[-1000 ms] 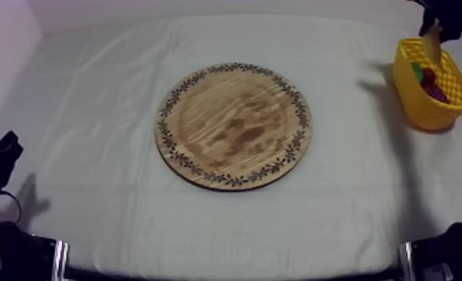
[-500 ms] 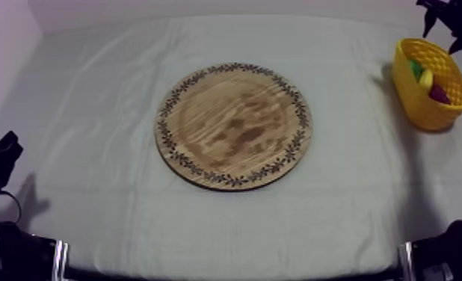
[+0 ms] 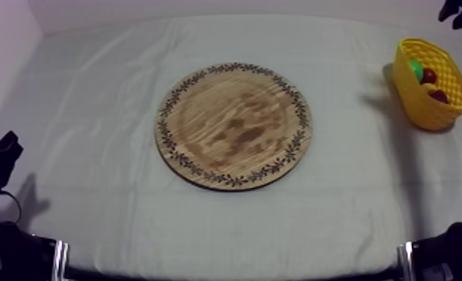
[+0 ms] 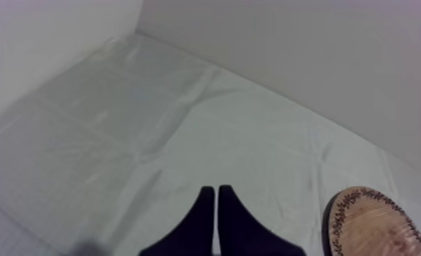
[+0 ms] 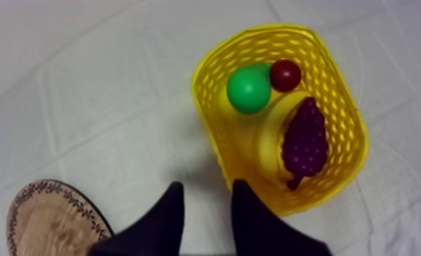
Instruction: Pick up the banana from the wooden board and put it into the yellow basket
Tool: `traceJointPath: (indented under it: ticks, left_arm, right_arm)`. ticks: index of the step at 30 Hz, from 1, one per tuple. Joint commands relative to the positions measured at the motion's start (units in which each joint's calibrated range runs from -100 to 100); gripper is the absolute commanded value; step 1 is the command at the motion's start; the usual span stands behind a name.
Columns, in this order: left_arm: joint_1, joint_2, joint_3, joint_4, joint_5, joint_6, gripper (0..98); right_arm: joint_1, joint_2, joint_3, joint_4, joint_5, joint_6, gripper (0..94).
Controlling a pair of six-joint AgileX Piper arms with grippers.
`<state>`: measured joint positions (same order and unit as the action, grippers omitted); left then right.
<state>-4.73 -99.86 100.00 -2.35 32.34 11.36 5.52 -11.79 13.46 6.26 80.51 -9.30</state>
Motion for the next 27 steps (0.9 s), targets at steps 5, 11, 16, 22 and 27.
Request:
traceJointPath:
  ticks: [5, 11, 16, 22, 27]
  left_arm:
    - [0.0, 0.0, 0.0, -0.02, 0.0, 0.0, 0.1]
    - [0.0, 0.0, 0.0, -0.02, 0.0, 0.0, 0.1]
    - [0.0, 0.0, 0.0, -0.02, 0.0, 0.0, 0.1]
    - [0.0, 0.0, 0.0, -0.02, 0.0, 0.0, 0.1]
    - [0.0, 0.0, 0.0, -0.02, 0.0, 0.0, 0.1]
  right_arm:
    - [-1.6, -18.3, 12.2, -1.2, -3.7, 1.9, 10.8]
    - [-3.3, -28.4, 21.5, -1.4, -5.3, 1.5, 7.7]
    - [-4.9, -36.8, 31.2, -1.3, -9.1, 1.2, 4.6]
    - [-6.8, -48.0, 45.4, -0.6, -16.0, 1.1, 0.9]
    - [-6.6, -55.8, 56.6, -0.2, -22.8, 1.8, 0.3]
